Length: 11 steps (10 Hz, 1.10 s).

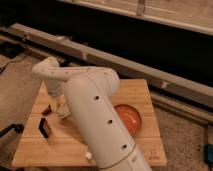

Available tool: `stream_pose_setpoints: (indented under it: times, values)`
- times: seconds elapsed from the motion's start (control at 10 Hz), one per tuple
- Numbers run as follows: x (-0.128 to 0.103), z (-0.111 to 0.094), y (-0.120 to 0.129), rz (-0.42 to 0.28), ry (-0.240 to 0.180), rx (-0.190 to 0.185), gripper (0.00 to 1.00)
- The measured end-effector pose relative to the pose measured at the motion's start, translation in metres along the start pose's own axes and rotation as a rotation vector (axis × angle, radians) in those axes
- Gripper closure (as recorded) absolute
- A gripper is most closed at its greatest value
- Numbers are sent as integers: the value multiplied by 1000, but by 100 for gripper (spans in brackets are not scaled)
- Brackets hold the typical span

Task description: Knock the eraser over

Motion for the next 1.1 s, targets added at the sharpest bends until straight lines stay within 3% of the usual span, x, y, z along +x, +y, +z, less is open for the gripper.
stream_pose_setpoints:
  times: [0.9, 1.1]
  values:
    - [0, 0, 0, 0, 0, 0, 20]
    - [2, -3, -2, -2, 16, -17, 20]
